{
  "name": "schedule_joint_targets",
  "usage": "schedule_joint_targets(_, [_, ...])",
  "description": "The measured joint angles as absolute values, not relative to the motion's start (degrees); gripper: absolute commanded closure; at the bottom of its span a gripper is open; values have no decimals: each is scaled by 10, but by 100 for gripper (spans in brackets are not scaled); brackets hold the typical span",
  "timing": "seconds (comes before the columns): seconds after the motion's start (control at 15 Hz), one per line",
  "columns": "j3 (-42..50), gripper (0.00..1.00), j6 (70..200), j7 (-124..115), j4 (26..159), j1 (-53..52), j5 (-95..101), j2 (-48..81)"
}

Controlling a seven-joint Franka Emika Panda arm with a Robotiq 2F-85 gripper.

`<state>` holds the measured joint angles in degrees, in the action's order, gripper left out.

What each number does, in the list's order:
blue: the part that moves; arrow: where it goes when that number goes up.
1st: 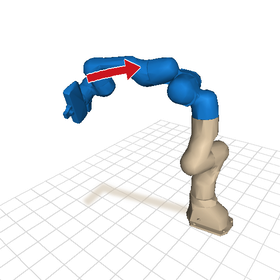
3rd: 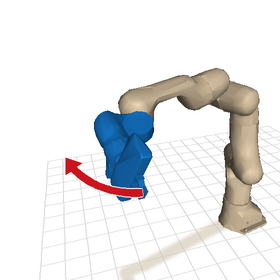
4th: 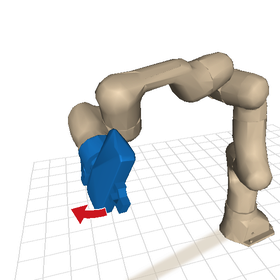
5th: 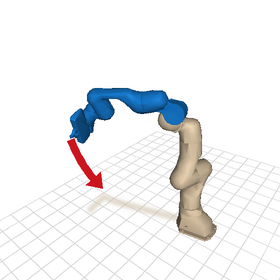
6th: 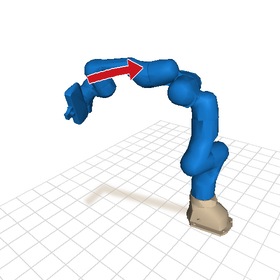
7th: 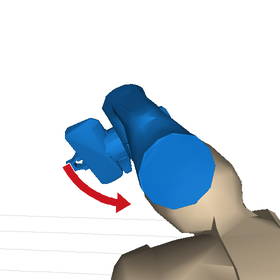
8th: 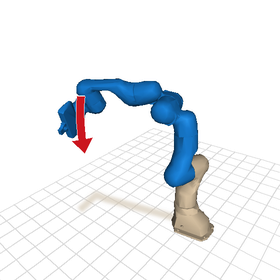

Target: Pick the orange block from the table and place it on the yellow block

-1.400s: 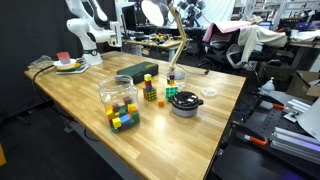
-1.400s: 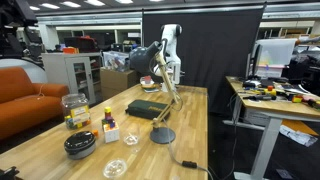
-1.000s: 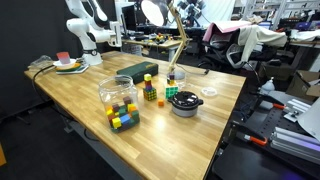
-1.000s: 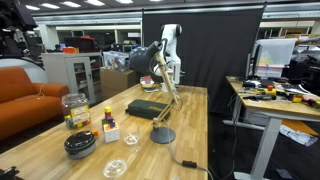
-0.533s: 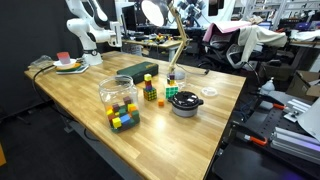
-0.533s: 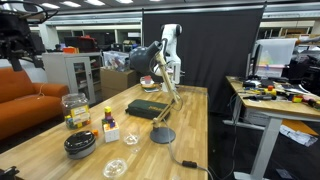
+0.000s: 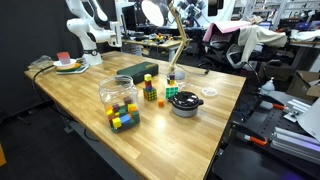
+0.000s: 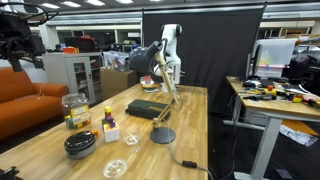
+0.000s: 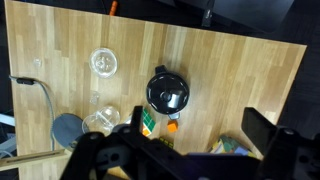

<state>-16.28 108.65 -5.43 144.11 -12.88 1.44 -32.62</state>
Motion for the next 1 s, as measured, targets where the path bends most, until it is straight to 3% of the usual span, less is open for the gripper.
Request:
schedule_joint_targets(0.27, [-163, 0, 1128, -54, 1446, -134, 5, -302])
schedule_joint_targets(0.67, [-167, 0, 1269, -52, 1423, -139, 18, -138])
schedule_joint_targets(1.0, [-168, 0, 1281, -48, 1369, -140, 44, -45])
